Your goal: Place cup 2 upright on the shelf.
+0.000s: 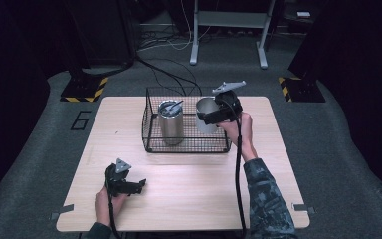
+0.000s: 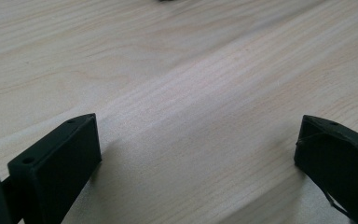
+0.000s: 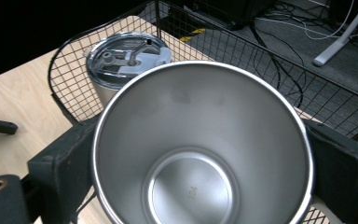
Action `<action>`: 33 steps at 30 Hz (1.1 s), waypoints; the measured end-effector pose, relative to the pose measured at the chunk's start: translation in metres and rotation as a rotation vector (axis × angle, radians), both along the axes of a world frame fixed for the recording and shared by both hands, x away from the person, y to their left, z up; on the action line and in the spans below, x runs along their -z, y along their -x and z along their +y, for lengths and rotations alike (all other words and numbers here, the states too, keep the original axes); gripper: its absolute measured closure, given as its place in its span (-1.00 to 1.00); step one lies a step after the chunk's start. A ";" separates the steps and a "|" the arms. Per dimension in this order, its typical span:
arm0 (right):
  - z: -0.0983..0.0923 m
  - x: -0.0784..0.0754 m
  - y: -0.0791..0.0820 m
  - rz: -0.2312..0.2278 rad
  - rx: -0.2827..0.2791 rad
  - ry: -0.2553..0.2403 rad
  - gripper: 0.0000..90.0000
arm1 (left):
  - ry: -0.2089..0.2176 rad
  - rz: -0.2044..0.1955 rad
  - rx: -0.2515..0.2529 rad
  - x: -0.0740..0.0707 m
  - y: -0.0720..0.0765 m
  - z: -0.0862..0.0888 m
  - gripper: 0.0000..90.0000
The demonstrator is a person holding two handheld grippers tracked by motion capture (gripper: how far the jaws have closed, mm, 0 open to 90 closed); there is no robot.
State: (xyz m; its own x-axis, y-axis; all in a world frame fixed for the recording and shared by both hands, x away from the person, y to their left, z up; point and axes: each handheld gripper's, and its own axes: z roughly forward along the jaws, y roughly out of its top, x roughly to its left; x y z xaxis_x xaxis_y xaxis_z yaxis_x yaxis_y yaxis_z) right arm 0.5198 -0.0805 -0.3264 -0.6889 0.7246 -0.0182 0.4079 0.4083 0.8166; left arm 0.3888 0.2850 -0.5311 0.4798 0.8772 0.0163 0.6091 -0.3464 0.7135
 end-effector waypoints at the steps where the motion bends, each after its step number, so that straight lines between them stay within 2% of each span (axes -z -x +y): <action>1: 0.000 0.000 -0.001 0.001 0.001 0.005 -0.87 | 0.000 -0.001 0.000 0.000 0.000 0.000 -0.99; 7: 0.004 0.001 -0.009 -0.003 0.007 0.021 -0.87 | -0.002 0.004 0.005 0.000 0.000 0.000 -0.99; 13: 0.008 0.006 -0.016 0.013 0.023 0.022 -0.87 | -0.003 0.006 0.007 0.000 0.000 0.000 -0.99; 14: 0.007 0.007 -0.018 0.010 0.013 0.039 -0.87 | -0.004 0.004 0.007 0.000 0.000 0.001 -0.99; 17: 0.009 0.009 -0.021 0.013 0.025 0.025 -0.87 | -0.004 0.006 0.007 0.000 0.000 0.001 -0.99; 18: 0.010 0.009 -0.021 0.027 0.028 0.028 -0.87 | -0.003 0.006 0.007 0.000 0.000 0.000 -0.99; 19: 0.010 0.010 -0.023 0.016 0.022 0.036 -0.87 | -0.003 0.006 0.007 0.000 0.000 0.001 -0.99; 20: 0.011 0.011 -0.024 0.028 0.027 0.037 -0.87 | -0.003 0.006 0.007 0.000 0.000 0.000 -0.99; 23: 0.014 0.014 -0.028 0.026 0.019 0.046 -0.87 | -0.003 0.007 0.008 0.000 0.000 0.001 -0.99; 24: 0.016 0.016 -0.029 0.032 0.032 0.034 -0.87 | -0.004 0.006 0.008 -0.001 0.000 0.001 -0.99; 25: 0.015 0.017 -0.030 0.029 0.016 0.049 -0.87 | -0.003 0.007 0.007 0.000 0.000 0.001 -0.99; 28: 0.018 0.019 -0.032 0.046 0.030 0.042 -0.87 | -0.004 0.011 0.009 -0.001 0.000 0.001 -0.99; 33: 0.020 0.023 -0.037 0.041 0.032 0.049 -0.87 | -0.002 0.011 0.006 -0.001 0.000 0.000 -0.99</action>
State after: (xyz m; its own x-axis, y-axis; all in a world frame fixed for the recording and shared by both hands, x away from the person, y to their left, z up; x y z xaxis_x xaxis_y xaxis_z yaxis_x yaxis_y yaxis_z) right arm 0.5569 -0.0605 -0.3493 -0.6664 0.7451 -0.0267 0.4541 0.4340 0.7781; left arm 0.3885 0.2854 -0.5305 0.4856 0.8741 0.0122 0.6150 -0.3515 0.7059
